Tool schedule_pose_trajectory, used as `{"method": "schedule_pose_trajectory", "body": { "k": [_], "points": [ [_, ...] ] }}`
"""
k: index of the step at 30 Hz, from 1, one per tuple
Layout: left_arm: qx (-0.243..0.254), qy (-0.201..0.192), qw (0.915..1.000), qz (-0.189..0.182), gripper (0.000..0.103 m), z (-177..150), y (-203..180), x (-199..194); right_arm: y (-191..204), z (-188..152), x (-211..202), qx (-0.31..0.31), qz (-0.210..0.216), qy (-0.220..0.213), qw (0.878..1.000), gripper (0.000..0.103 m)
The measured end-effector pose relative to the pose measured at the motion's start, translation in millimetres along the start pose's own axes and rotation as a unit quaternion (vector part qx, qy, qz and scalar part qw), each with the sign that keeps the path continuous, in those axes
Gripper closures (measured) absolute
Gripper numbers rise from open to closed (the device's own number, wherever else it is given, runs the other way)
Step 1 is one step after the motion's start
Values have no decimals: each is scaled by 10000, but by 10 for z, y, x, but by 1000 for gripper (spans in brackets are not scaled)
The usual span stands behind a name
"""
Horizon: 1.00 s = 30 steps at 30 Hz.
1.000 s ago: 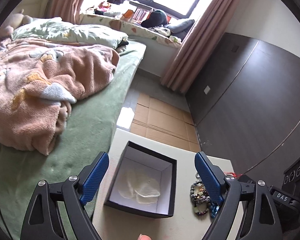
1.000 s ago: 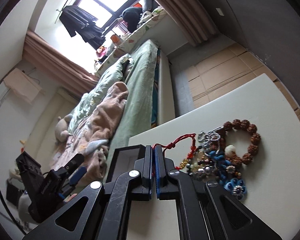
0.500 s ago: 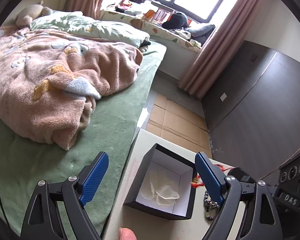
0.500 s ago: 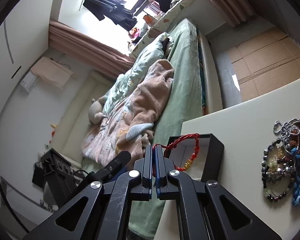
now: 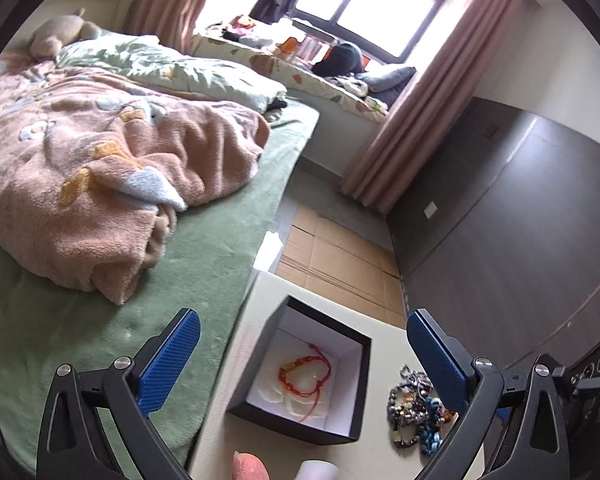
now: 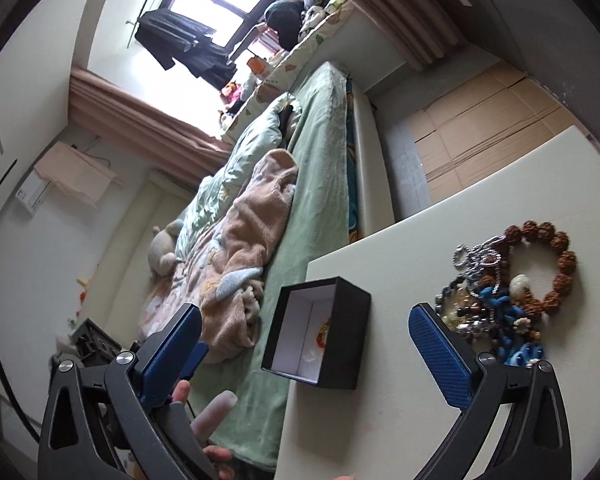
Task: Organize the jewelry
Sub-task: 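Move both tools back over the jewelry pile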
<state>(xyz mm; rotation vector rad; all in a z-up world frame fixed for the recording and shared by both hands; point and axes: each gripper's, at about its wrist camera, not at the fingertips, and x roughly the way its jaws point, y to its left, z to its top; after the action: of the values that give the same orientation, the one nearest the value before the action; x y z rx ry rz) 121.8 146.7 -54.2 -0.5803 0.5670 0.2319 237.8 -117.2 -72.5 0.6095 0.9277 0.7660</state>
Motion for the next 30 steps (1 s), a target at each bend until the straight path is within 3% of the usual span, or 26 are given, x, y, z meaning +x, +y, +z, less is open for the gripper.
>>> {"method": "schedule_pose_trajectory", "body": {
  "k": [4, 9, 14, 19, 25, 27, 30],
  "points": [
    [348, 113, 9992, -133, 0, -85, -224, 22, -99, 35, -308, 57, -309, -272, 9991, 0],
    [794, 439, 9954, -306, 0, -242, -517, 101, -207, 67, -530, 92, -790, -247, 9965, 0],
    [1141, 723, 9898, -456, 0, -400, -782, 186, -295, 109, -779, 119, -1192, -630, 9908, 0],
    [1420, 890, 9844, -532, 0, -546, -1012, 254, -402, 147, -966, 227, -1156, -764, 9901, 0],
    [1762, 1151, 9751, -706, 1, -703, -1205, 386, -575, 189, -1071, 493, -1935, -813, 9765, 0],
    [1909, 1220, 9715, -697, 5, -758, -1261, 432, -633, 204, -1129, 554, -2051, -868, 9733, 0],
    [2046, 1554, 9647, -577, 29, -855, -1302, 585, -707, 242, -1184, 606, -2154, -874, 9707, 0]
  ]
}}
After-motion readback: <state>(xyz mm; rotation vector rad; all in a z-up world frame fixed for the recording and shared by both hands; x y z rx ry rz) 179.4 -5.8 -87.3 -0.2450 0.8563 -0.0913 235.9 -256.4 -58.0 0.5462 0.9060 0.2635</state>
